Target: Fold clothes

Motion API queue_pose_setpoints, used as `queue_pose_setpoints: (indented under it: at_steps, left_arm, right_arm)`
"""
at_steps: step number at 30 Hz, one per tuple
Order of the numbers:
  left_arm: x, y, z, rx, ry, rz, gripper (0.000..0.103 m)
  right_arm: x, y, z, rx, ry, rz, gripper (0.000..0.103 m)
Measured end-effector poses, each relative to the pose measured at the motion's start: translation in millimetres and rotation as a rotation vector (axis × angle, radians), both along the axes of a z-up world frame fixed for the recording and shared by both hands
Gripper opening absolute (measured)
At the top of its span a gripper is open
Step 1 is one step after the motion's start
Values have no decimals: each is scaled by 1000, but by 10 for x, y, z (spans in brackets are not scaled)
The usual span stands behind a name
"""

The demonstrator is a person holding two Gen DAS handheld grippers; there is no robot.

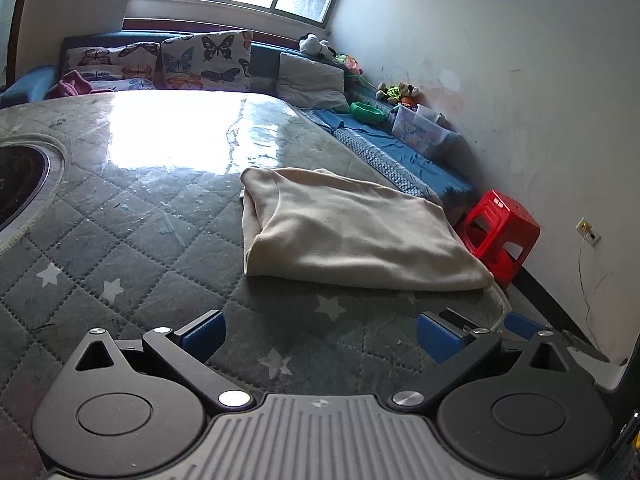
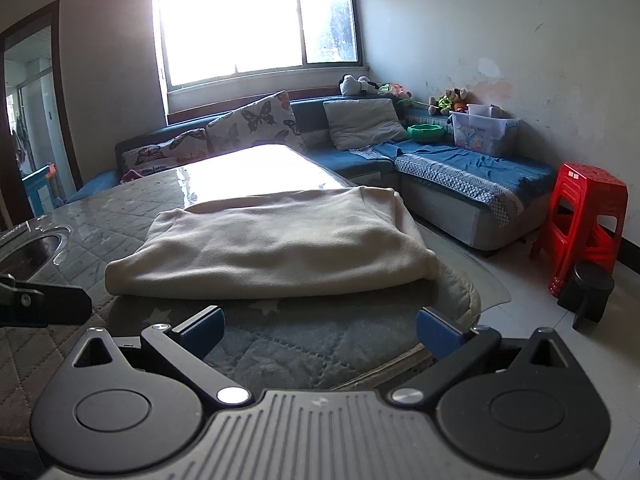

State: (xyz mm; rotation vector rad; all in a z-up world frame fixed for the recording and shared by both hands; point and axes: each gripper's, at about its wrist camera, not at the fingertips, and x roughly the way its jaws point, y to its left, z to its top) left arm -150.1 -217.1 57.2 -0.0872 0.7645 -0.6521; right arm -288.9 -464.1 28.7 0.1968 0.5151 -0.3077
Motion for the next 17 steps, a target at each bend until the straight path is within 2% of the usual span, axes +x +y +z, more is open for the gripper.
queue_pose_setpoints:
  at_steps: [17]
  left_arm:
    - [-129, -80, 27, 30, -36, -30, 103]
  right_arm:
    - [-30, 40, 28, 9, -22, 8, 103]
